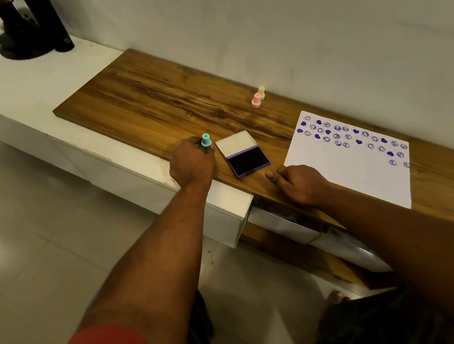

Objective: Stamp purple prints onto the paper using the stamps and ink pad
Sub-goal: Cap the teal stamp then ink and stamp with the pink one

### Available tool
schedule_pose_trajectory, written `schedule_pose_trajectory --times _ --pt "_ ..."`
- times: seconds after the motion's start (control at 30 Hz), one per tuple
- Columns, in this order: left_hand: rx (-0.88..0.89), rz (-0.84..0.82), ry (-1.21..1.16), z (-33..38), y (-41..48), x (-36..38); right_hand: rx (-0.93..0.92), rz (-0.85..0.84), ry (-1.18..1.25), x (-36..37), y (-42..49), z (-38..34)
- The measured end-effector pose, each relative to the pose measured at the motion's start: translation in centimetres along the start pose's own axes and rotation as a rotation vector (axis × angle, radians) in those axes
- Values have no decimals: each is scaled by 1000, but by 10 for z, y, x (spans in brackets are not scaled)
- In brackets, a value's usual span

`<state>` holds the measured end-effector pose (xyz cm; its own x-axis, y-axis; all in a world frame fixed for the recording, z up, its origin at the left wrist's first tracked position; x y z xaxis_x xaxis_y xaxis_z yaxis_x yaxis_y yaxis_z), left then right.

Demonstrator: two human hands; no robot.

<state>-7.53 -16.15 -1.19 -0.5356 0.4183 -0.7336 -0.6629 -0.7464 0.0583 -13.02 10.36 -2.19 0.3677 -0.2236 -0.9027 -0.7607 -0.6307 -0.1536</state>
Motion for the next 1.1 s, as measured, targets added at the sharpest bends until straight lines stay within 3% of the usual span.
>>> schedule_pose_trajectory --times 0.4,0.87,1.1 --pt "-117 -70 -153 -12 7 -5 16 -15 -20 0 1 -3" --pt "-13 -64 -75 3 -7 -2 17 -11 10 -1 2 -3" --pt "-6 -95 -129 2 -6 -4 83 -109 49 1 5 1"
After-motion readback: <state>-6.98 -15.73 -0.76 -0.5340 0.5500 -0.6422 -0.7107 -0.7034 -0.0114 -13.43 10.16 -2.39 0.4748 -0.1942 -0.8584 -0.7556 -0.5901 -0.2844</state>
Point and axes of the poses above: each hand's wrist, its own y-axis towards the middle knuckle, its own x-axis out of the palm, z = x × y, the point moved 10 cm from there along y, towards the middle knuckle, and after that the axes turned 1 degree about -x, right-handed, at the moved point
